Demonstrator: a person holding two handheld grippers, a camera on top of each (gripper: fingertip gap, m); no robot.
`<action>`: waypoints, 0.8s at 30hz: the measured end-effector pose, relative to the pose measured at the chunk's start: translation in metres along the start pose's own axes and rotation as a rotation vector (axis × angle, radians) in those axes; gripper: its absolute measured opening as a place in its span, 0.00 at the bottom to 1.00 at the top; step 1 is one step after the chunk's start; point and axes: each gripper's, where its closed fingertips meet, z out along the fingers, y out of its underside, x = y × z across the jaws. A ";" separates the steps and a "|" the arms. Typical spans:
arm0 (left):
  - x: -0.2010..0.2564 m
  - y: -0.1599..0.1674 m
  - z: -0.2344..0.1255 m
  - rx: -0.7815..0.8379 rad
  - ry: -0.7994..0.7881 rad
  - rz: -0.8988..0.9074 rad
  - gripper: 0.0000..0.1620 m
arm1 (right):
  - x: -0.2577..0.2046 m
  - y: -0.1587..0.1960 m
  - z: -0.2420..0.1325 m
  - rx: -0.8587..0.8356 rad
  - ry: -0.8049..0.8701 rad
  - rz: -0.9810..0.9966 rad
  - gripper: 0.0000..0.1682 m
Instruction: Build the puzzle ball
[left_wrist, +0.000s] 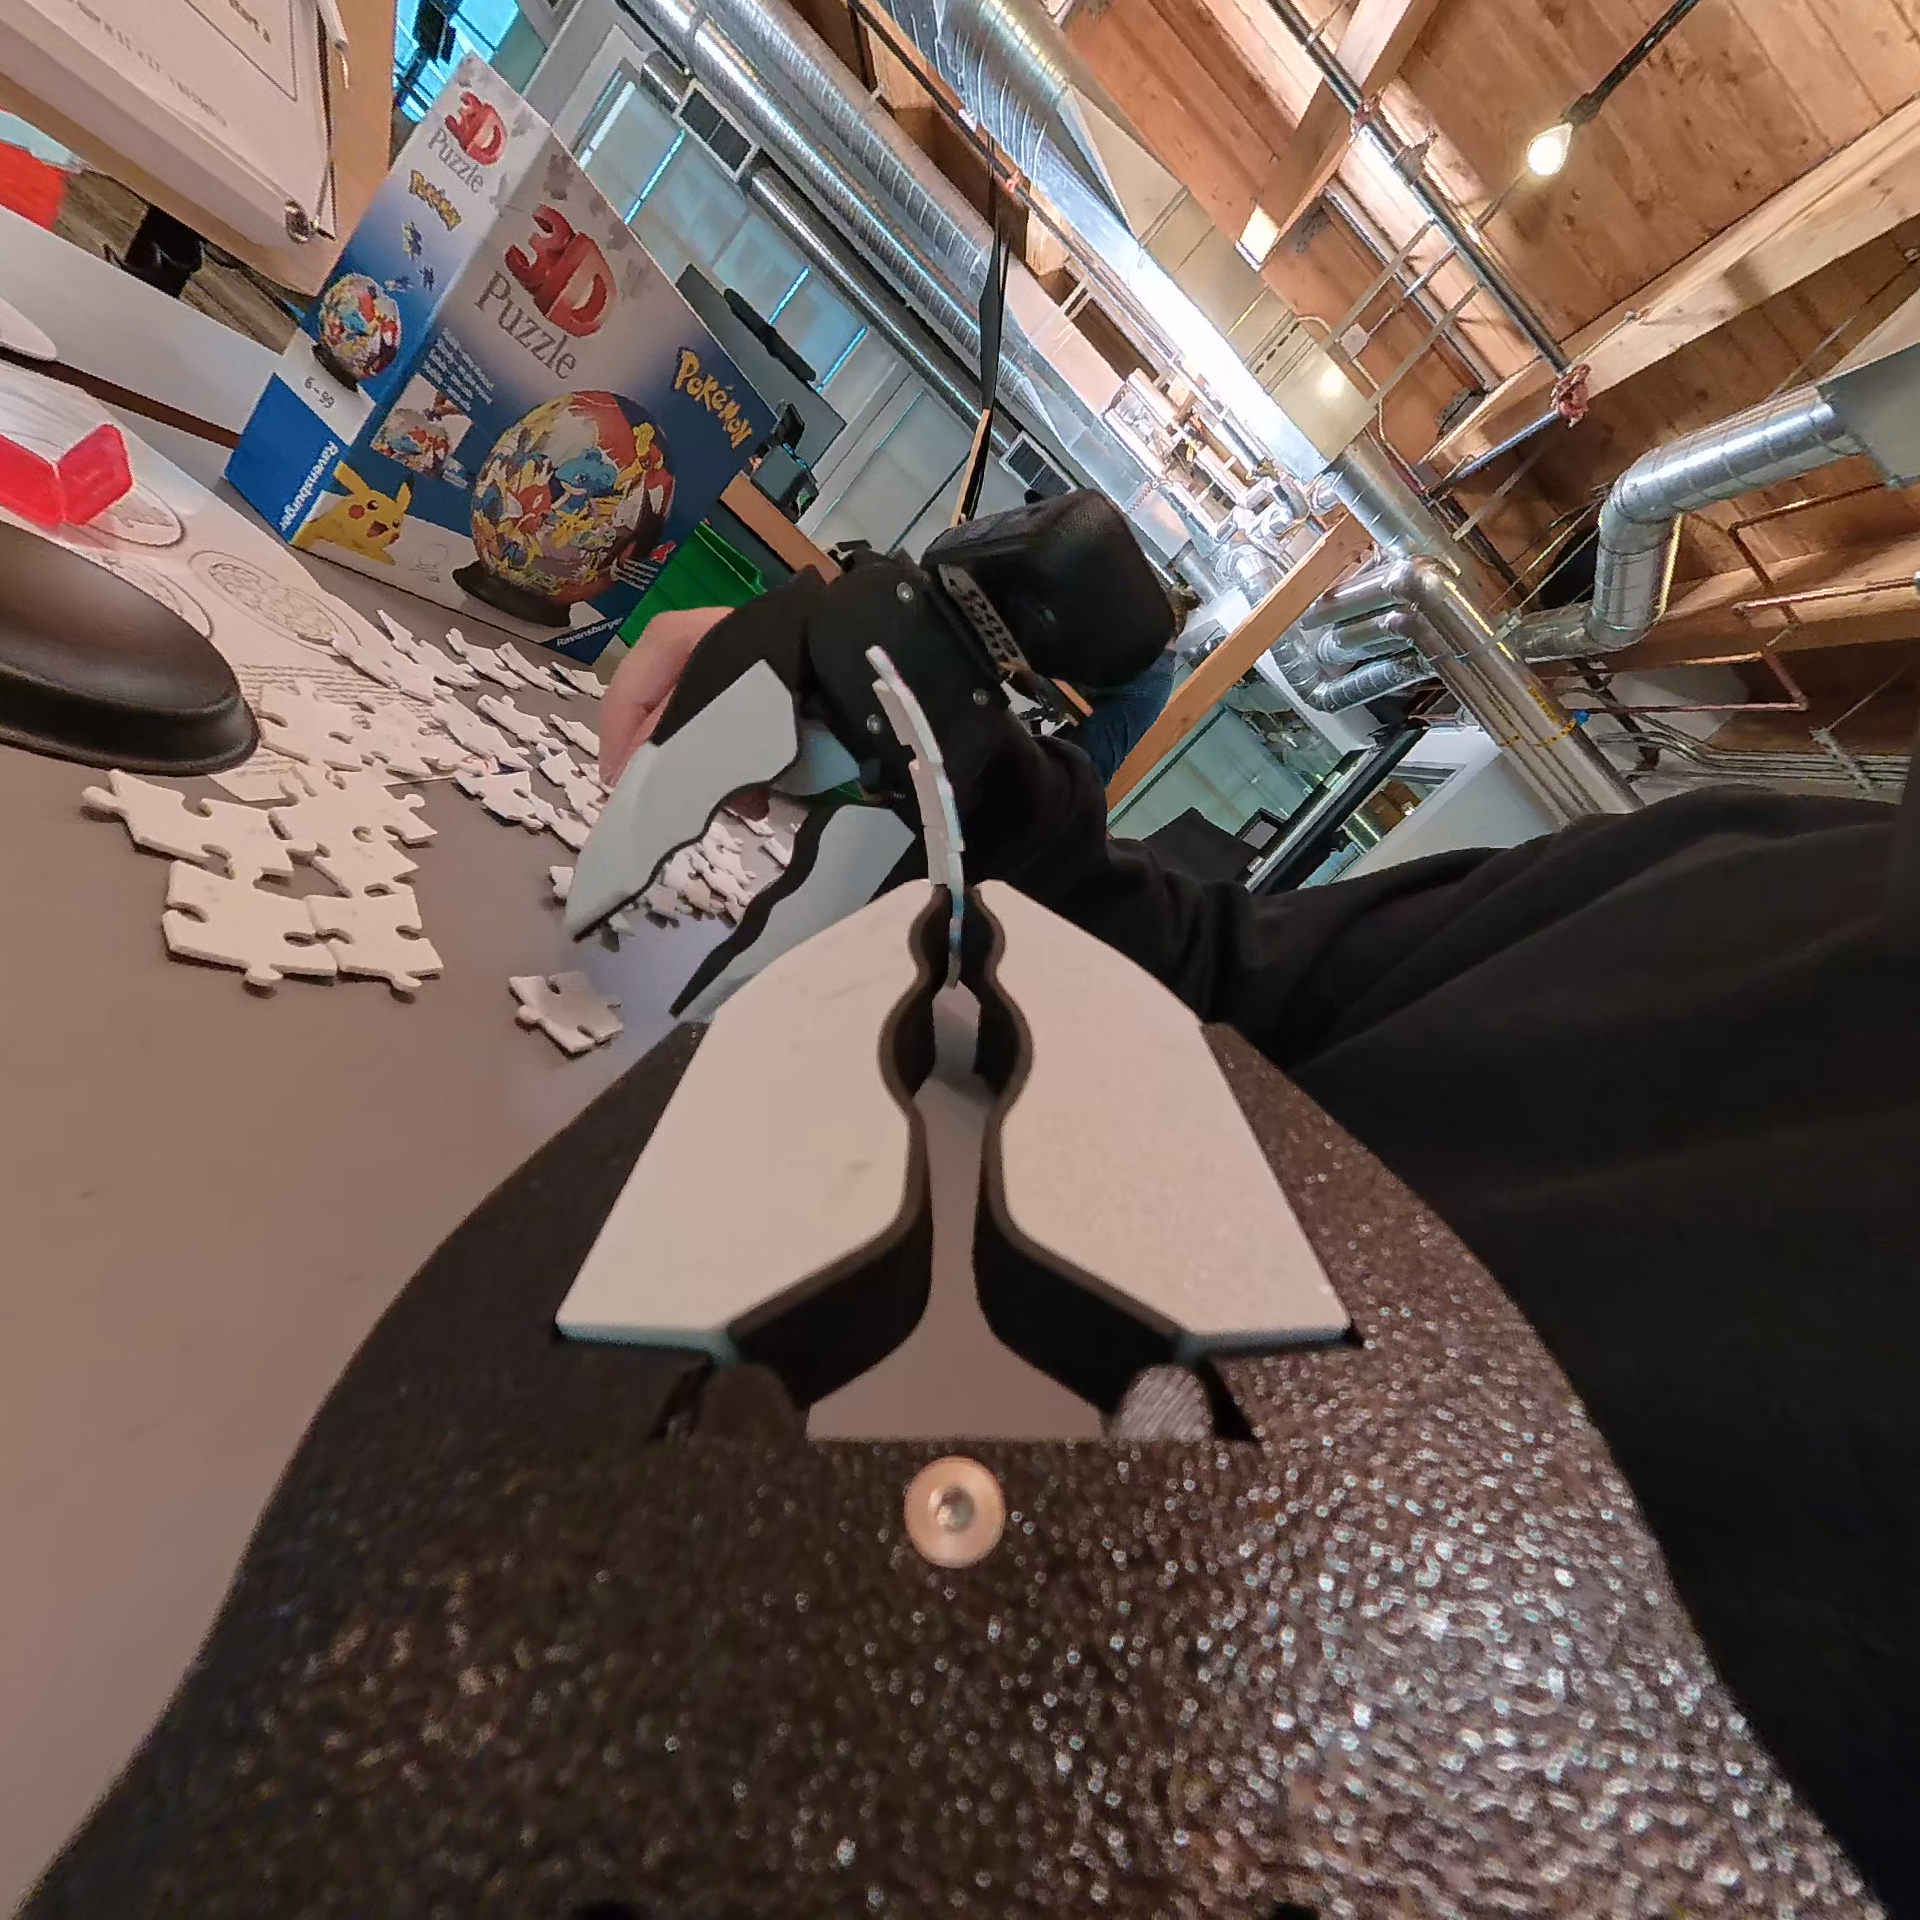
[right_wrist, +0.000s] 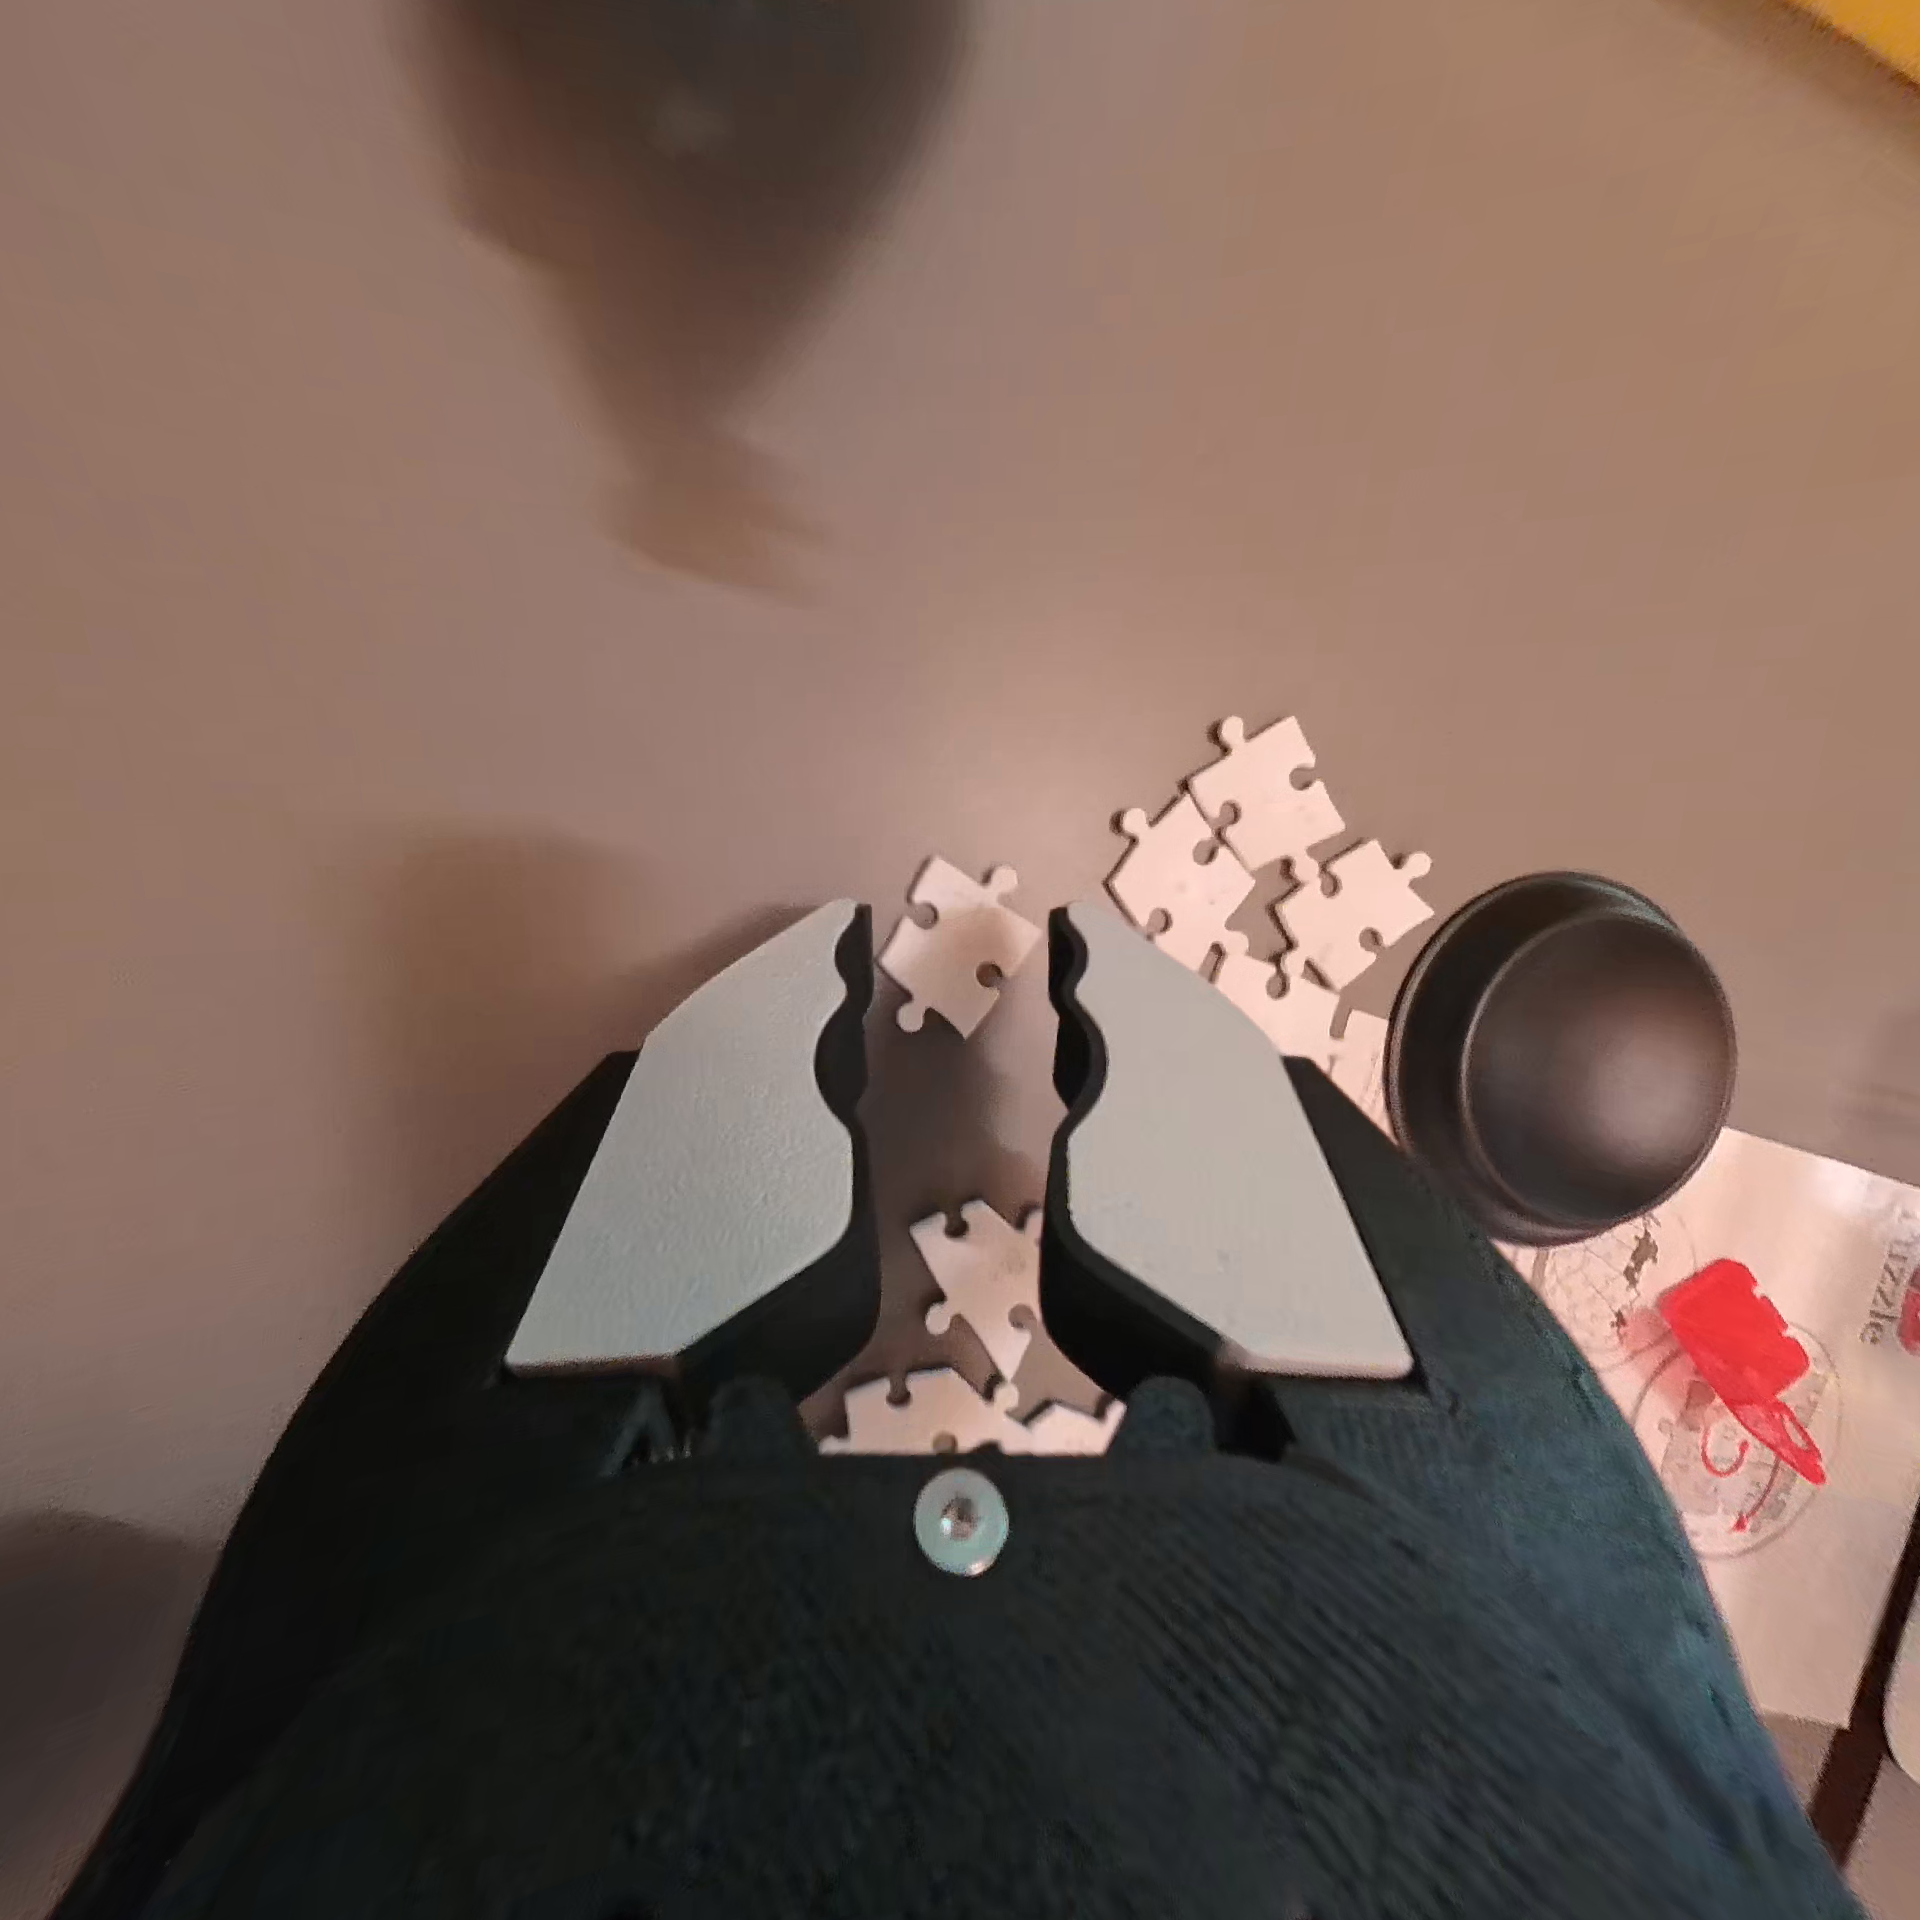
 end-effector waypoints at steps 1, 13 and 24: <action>0.000 0.000 0.000 0.001 0.000 -0.003 0.01 | 0.000 0.005 0.001 -0.029 -0.005 0.004 0.19; -0.001 0.001 0.002 -0.006 -0.004 0.010 0.01 | -0.009 0.022 0.012 -0.112 -0.085 0.085 0.14; 0.001 0.002 0.003 -0.010 0.005 0.010 0.01 | -0.014 0.015 0.013 -0.073 -0.065 0.010 0.20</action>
